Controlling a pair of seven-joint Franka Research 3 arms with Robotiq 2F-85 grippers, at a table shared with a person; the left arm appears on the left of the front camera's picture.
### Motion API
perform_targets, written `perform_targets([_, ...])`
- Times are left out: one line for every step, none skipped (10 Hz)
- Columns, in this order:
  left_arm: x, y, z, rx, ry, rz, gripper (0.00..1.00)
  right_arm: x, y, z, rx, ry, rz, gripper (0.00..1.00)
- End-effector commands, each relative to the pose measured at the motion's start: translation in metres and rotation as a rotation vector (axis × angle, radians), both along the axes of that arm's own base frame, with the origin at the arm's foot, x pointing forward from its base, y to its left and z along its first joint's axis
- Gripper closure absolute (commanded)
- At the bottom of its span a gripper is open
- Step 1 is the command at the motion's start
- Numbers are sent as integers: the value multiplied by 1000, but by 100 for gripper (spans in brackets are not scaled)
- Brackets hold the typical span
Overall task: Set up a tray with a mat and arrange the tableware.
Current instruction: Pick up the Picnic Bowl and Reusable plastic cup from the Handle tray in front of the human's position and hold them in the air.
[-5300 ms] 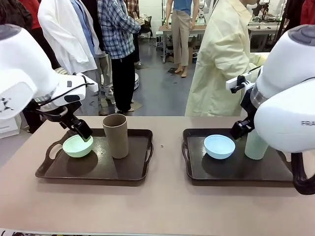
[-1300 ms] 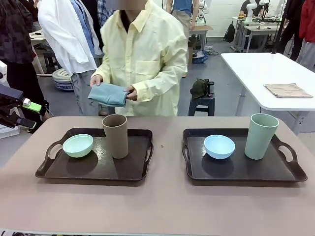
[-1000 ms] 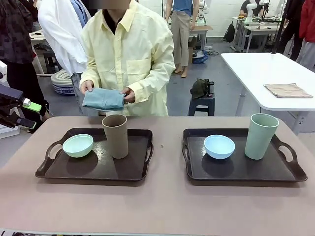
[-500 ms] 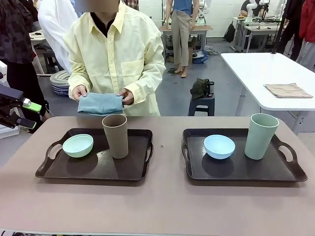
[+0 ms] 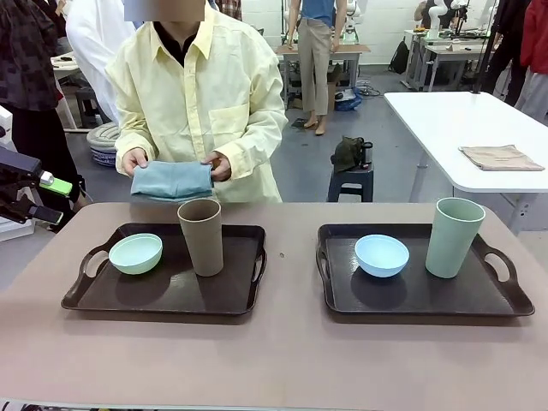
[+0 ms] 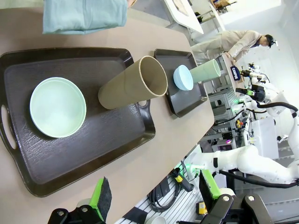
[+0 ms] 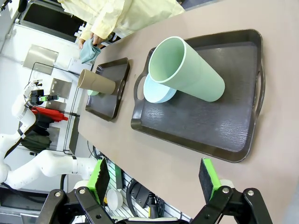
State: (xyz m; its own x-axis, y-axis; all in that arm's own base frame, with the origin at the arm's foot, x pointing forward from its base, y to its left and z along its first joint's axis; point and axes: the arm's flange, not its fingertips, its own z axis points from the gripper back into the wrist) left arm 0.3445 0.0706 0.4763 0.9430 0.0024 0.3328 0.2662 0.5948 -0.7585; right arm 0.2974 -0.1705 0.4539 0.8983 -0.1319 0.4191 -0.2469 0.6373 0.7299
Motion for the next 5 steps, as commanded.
perform_targets([0, 0, -1, -19, -7, 1, 0, 1, 0, 0, 14, -12, 3, 0])
perform_targets([0, 0, -1, -19, -7, 1, 0, 1, 0, 0, 14, -12, 3, 0])
perform_targets([0, 0, -1, -19, -7, 1, 0, 1, 0, 0, 14, -12, 3, 0])
perform_targets([0, 0, -1, -19, -7, 1, 0, 1, 0, 0, 14, -12, 3, 0])
perform_targets([0, 0, -1, -19, -7, 1, 0, 1, 0, 0, 14, -12, 3, 0])
